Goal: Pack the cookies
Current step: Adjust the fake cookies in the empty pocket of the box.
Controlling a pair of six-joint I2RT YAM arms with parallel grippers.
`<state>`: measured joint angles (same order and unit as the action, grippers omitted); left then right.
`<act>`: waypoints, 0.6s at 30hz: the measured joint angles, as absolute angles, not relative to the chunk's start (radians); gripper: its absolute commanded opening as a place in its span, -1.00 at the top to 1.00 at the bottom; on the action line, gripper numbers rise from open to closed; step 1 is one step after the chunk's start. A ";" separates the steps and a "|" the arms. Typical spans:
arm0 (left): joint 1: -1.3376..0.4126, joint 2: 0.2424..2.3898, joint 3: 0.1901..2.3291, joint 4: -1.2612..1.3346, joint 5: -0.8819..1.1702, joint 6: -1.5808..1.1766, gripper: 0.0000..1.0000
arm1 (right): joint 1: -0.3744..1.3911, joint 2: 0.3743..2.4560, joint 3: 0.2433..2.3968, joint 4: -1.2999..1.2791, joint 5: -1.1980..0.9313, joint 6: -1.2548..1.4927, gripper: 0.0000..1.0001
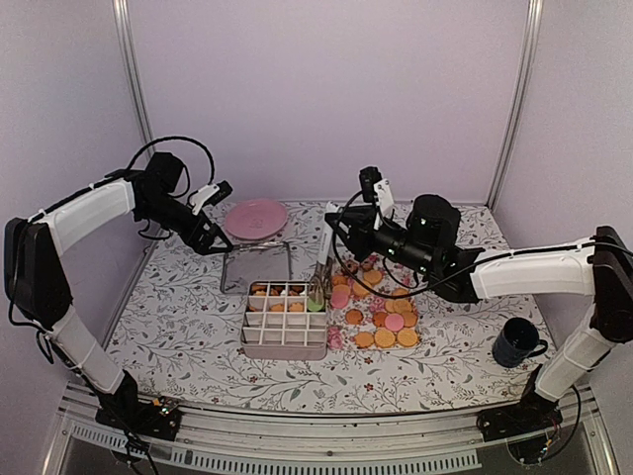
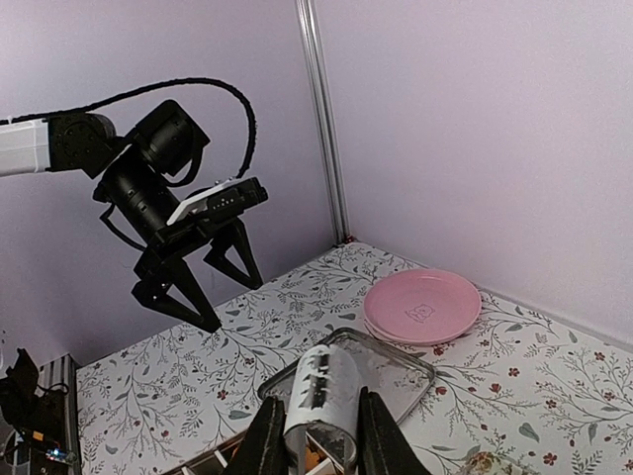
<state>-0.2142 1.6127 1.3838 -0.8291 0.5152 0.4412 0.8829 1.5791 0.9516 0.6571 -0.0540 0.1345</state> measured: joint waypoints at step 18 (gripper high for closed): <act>-0.214 1.613 1.373 -0.828 0.517 0.445 -0.98 | 0.883 1.600 0.988 0.657 -0.074 0.126 0.56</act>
